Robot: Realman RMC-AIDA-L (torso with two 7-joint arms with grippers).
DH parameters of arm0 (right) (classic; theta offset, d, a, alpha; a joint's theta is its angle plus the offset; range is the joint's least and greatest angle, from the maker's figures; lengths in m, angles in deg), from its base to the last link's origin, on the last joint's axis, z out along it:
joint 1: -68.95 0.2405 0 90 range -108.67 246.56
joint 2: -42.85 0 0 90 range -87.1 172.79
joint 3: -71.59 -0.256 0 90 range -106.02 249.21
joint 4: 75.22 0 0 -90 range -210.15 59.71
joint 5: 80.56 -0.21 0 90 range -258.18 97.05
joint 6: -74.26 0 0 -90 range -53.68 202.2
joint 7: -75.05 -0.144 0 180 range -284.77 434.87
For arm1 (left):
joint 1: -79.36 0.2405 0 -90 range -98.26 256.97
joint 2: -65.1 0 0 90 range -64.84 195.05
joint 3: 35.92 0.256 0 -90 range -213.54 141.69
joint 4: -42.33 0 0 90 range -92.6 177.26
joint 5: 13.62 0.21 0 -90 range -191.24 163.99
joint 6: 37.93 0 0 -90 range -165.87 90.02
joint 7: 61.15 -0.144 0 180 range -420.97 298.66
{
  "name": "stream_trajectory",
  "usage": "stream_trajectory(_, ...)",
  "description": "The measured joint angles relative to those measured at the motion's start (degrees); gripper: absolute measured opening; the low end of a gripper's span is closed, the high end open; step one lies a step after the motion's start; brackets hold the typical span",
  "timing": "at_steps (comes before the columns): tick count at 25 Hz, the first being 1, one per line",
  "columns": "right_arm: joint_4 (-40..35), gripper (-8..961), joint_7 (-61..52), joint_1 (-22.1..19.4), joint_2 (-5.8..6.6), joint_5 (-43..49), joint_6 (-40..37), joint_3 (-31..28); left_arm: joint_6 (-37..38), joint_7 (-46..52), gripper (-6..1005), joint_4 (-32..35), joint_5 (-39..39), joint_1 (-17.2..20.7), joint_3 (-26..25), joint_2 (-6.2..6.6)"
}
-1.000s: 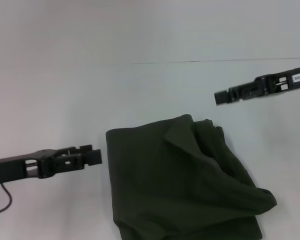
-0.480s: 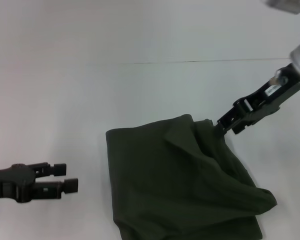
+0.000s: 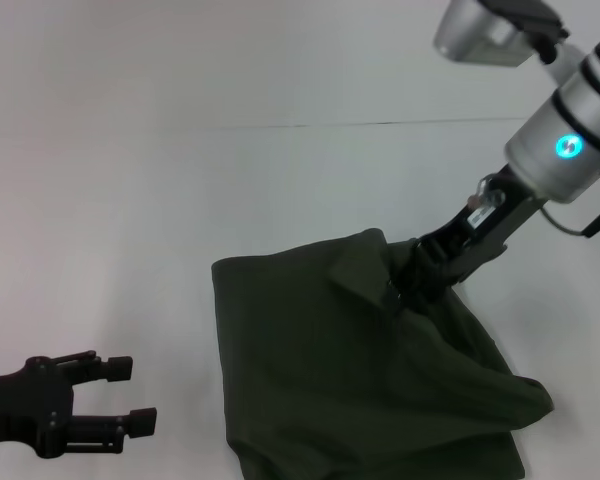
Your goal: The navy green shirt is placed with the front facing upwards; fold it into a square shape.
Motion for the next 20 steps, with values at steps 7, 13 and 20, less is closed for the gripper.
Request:
stream_trajectory(7, 1.45, 633, -1.32, 1.48, -1.06, 0.14, 2.67, 4.38, -0.02, -2.16, 913, 0.06, -0.08, 1.36, -0.04, -0.75)
stream_trajectory(13, 3.8, 615, -1.39, 2.46, -1.84, 0.29, 4.99, 7.38, -0.19, -4.07, 910, -0.22, 0.12, 1.79, -0.07, -1.19)
stream_trajectory(20, 3.13, 593, -1.29, 2.38, -2.52, 2.44, 6.1, 9.09, -0.32, -4.28, 906, -0.27, 0.15, 1.8, 0.03, -1.37)
